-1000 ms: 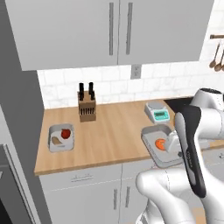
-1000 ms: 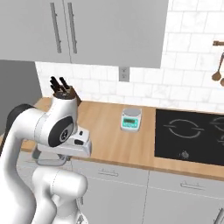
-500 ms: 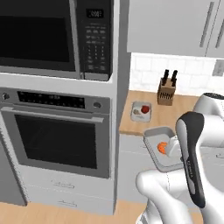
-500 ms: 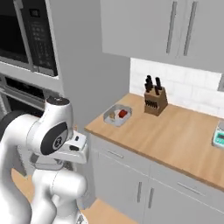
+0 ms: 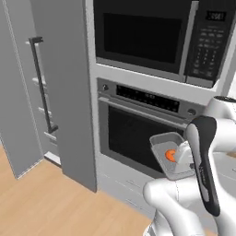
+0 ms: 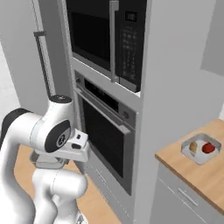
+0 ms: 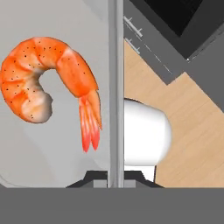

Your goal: Take the meat container that has the shrimp and place it on the second highest rack of the freezer. Then take the vegetable container that has the bell pepper and sweet potato and place it on the highest rack of the freezer.

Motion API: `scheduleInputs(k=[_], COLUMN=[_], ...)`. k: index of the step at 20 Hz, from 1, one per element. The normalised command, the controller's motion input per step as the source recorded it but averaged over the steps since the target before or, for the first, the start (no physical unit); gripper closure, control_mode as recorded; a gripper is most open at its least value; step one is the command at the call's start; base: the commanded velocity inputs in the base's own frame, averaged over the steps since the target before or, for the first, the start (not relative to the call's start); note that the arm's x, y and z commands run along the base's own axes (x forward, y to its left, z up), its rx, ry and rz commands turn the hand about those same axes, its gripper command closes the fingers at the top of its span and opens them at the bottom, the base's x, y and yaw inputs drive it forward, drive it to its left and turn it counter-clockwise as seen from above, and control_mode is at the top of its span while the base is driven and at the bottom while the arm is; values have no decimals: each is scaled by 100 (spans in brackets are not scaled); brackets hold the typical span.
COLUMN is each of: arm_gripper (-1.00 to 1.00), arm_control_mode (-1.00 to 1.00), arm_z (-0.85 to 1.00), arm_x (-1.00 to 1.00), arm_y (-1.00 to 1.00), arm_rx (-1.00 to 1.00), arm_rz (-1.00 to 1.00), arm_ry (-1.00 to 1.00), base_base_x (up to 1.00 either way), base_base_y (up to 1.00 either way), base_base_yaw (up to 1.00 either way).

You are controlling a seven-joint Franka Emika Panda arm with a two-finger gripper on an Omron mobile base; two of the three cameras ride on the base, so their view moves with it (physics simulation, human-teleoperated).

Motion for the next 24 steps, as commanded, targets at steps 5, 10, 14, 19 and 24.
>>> scheduleInputs(k=[5,10,14,19,24], arm_gripper=[100,100,100,100,100], arm_control_mode=[100,100,100,100,100], arm_z=[0,0,0,0,0], arm_x=[0,0,0,0,0], arm_y=[0,0,0,0,0], arm_rx=[0,0,0,0,0], arm_rz=[0,0,0,0,0], arm_ry=[0,0,0,0,0], base_base_x=[100,100,100,100,100], base_base_y=[100,100,100,100,100], base_base_yaw=[9,-2,-18,-25,-30])
